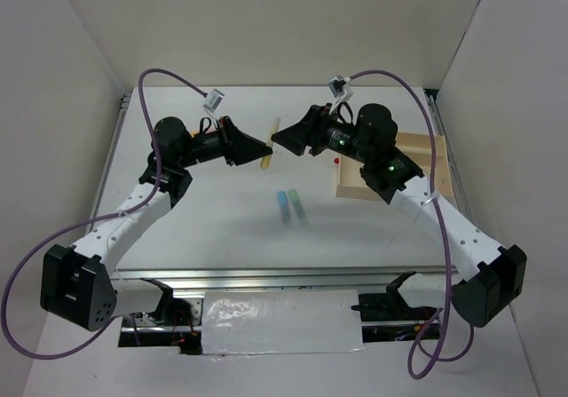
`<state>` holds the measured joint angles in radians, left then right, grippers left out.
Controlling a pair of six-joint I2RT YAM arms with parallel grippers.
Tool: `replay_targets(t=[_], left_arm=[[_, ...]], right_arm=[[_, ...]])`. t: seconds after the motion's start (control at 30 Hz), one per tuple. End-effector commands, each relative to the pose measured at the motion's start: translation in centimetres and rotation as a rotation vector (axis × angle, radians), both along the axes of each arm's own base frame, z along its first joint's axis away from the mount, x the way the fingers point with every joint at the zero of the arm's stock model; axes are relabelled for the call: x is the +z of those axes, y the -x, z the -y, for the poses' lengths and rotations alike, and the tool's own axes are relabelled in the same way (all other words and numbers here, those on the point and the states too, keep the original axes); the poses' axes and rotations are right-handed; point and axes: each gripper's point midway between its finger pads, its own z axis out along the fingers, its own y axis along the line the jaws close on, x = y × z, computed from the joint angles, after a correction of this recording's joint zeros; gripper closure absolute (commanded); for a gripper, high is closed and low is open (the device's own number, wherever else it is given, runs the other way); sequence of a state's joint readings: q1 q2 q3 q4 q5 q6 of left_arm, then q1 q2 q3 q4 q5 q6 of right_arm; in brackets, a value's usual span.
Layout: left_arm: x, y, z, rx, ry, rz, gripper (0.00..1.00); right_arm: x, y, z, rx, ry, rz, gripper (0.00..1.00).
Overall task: Sort the stationery into containers
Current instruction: Pick up the pen from the center of the board, then place the pen in the storage box.
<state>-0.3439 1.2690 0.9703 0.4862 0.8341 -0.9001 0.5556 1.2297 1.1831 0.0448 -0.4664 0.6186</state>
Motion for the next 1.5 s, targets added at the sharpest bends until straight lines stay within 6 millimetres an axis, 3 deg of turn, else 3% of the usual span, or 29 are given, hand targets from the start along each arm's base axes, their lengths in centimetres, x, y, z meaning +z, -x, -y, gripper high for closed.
replay_targets(t=[0.0,0.17,0.37,0.43,0.47,0.53,0.63,0.67,0.7,0.8,0.83,0.9,0.97,1.0,1.03,1.1,1.13,1.33,1.37,1.47], left_arm=[[3.2,1.6,0.0,-0.027,0.061,0.090,1.00],[3.6,1.7,0.2,-0.030,0.071,0.098,1.00],[3.3,1.8,0.4,-0.036,0.072,0.089,1.00],[3.1,1.7,0.4,-0.031,0.068,0.084,1.00],[3.0,1.7,0.3,-0.030,0.061,0.083,1.00],[2.8,1.7,0.3,-0.030,0.048,0.093,0.95],[2.1,1.5,0.3,-0.026,0.000,0.094,0.42],[1.8,1.2,0.1,-0.012,-0.023,0.091,0.10],[0.5,0.8,-0.2,0.015,-0.065,0.039,0.01],[-0.2,-0.6,-2.0,0.085,-0.153,0.081,0.01],[-0.8,-1.1,-2.6,0.105,-0.193,0.114,0.01],[-1.7,-2.0,-4.3,0.154,-0.242,0.100,0.01],[-2.2,-2.7,-5.5,0.190,-0.279,0.122,0.01],[-2.6,-3.3,-6.4,0.217,-0.294,0.117,0.01],[-3.6,-3.7,-7.1,0.240,-0.326,0.094,0.01],[-5.0,-4.6,-8.1,0.285,-0.369,0.055,0.01],[-5.9,-4.9,-8.8,0.309,-0.395,0.023,0.01],[-9.2,-5.3,-10.1,0.341,-0.476,-0.082,0.01],[-9.5,-5.4,-10.3,0.354,-0.490,-0.089,0.01],[-10.4,-5.3,-10.8,0.375,-0.511,-0.097,0.01]], right_arm=[[4.7,-1.0,0.0,-0.050,-0.094,0.055,0.27],[4.7,-1.3,-0.8,-0.017,-0.128,0.018,0.30],[4.4,-1.1,-2.0,0.027,-0.135,0.007,0.48],[4.3,-1.2,-2.1,0.031,-0.130,0.003,0.58],[4.4,-1.0,-2.2,0.041,-0.127,0.012,0.70],[4.8,-1.0,-2.0,0.046,-0.113,0.045,0.82],[5.0,-1.3,-1.2,0.032,-0.073,0.077,0.99],[5.1,-1.9,-0.3,0.012,-0.038,0.124,1.00],[5.1,-2.0,0.1,0.017,-0.011,0.147,1.00],[4.3,-2.5,2.6,0.023,0.172,0.248,1.00],[3.6,-3.0,3.6,0.032,0.290,0.369,1.00],[1.7,-4.1,5.5,0.031,0.456,0.447,1.00],[-2.3,-4.6,8.0,0.106,0.749,0.560,1.00],[-5.4,-4.6,9.3,0.152,0.866,0.514,1.00],[-6.9,-5.6,11.0,0.181,1.023,0.591,1.00],[-10.8,-6.2,13.4,0.243,1.164,0.556,1.00],[-11.8,-7.1,14.7,0.253,1.253,0.587,1.00],[-18.6,-11.0,18.3,0.269,1.437,0.469,1.00],[-20.6,-12.0,18.6,0.280,1.456,0.402,1.00],[-23.0,-13.8,19.4,0.264,1.486,0.289,1.00]])
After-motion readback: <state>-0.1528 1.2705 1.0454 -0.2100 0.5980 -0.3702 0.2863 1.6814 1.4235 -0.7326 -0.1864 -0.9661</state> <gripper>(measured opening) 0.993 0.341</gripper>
